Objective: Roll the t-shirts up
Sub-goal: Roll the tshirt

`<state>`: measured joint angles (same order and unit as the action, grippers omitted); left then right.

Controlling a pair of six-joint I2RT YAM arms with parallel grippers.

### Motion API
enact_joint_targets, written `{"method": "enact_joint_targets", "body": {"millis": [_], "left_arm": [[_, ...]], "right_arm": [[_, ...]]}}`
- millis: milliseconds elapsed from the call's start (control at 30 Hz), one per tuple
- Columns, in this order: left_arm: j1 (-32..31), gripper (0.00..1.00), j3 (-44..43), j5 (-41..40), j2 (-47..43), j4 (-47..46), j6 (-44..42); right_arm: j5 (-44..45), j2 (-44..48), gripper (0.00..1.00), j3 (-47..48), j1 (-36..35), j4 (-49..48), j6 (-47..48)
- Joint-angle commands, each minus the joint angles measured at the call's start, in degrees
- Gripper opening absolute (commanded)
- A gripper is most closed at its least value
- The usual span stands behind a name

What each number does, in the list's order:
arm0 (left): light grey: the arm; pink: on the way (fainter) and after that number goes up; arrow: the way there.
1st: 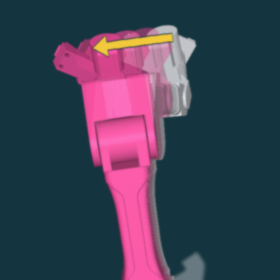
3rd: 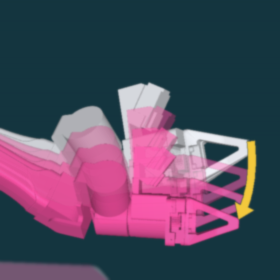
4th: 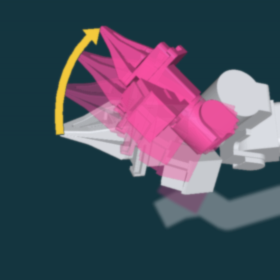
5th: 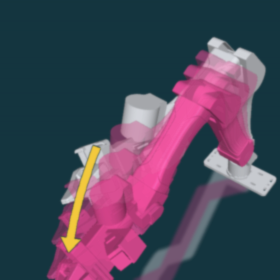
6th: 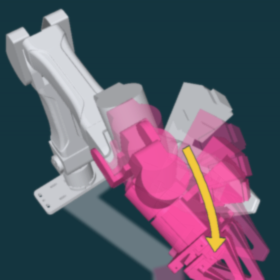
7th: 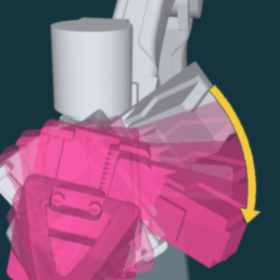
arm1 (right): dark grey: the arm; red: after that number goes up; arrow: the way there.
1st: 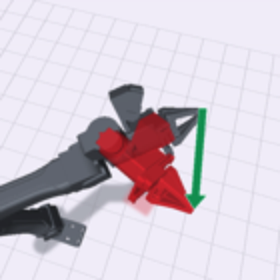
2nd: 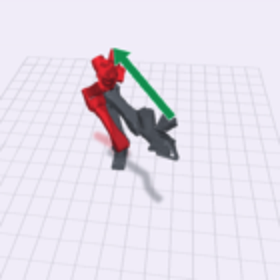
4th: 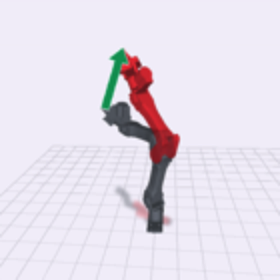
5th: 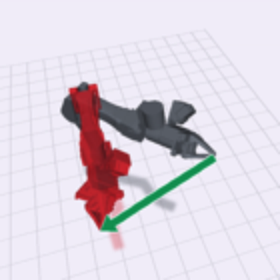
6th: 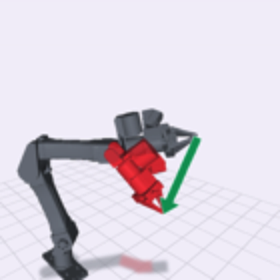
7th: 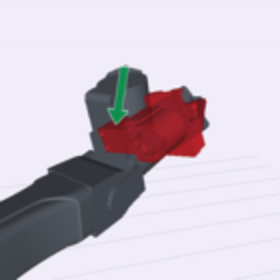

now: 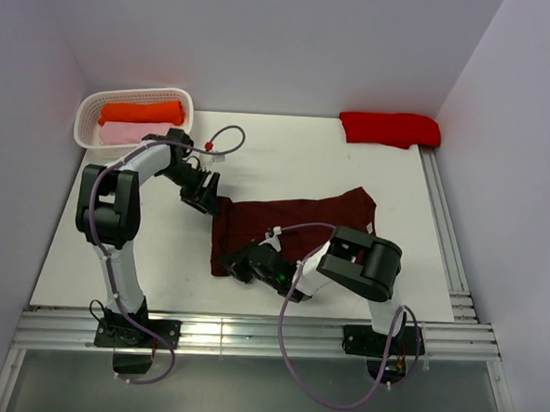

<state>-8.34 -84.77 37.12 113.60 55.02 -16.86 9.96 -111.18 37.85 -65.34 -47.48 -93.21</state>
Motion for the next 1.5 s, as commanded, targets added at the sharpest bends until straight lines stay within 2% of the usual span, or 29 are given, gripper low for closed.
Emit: {"method": "enact_joint_targets", "body": {"millis": [0, 200, 467, 633, 667, 700, 767, 800, 867, 900, 967, 1067, 1267, 1467], "left_arm": [[-0.3, 0.63, 2.6, 3.6, -2.2, -6.7, -0.4], [-0.6, 0.63, 4.6, 1.7, -1.0, -12.6, 3.1], [-3.5, 0.61, 3.7, -2.7, -0.8, -15.0, 6.6], [-7.7, 0.49, 1.7, -8.6, -0.8, -14.9, 9.1], [-8.3, 0.46, 1.4, -11.8, -0.8, -14.9, 10.3], [-9.2, 0.39, 0.1, -13.3, -0.7, -13.8, 10.7], [-10.2, 0.32, -0.9, -17.1, -0.4, -12.7, 11.1], [-11.1, 0.24, -1.5, -18.6, -0.4, -12.1, 11.1], [-12.1, 0.19, -2.0, -21.8, -0.2, -10.6, 10.6], [-13.0, 0.15, -2.5, -24.4, -0.1, -10.0, 10.5], [-13.7, 0.13, -2.7, -26.4, -0.2, -9.1, 10.4], [-14.6, 0.11, -2.9, -29.3, 0.0, -8.2, 10.2], [-16.2, 0.11, -3.8, -32.3, 0.7, -7.3, 10.4], [-17.1, 0.12, -4.9, -32.8, 1.4, -6.5, 10.8]], "right_arm": [[-1.1, -1.7, 0.14, -2.0, 0.2, -8.2, -4.1], [-1.9, -3.7, 0.13, -3.0, 0.6, -12.5, -6.2], [-1.5, -4.0, 0.12, -4.1, 0.7, -12.1, -7.4], [-1.2, -3.5, 0.12, -5.0, 0.7, -12.5, -8.0], [-1.1, -3.3, 0.12, -5.1, 0.6, -12.0, -7.8], [-1.1, -2.9, 0.13, -5.1, 0.7, -10.5, -7.7], [-1.1, -1.2, 0.16, -4.8, 0.7, -7.6, -7.0], [-0.7, -0.5, 0.21, -4.5, 0.7, -4.0, -6.5], [-0.5, 2.0, 0.27, -3.0, 0.7, 1.1, -4.4], [0.3, 3.0, 0.36, -2.3, 0.6, 7.1, -3.7], [1.3, 5.9, 0.46, 0.7, 0.5, 14.0, -1.0], [4.5, 9.3, 0.55, 6.6, -0.5, 32.6, 2.8], [11.5, 11.2, 0.59, 19.2, -3.1, 56.4, 7.9], [19.9, 8.0, 0.60, 33.1, -7.3, 74.5, 11.0]]}}
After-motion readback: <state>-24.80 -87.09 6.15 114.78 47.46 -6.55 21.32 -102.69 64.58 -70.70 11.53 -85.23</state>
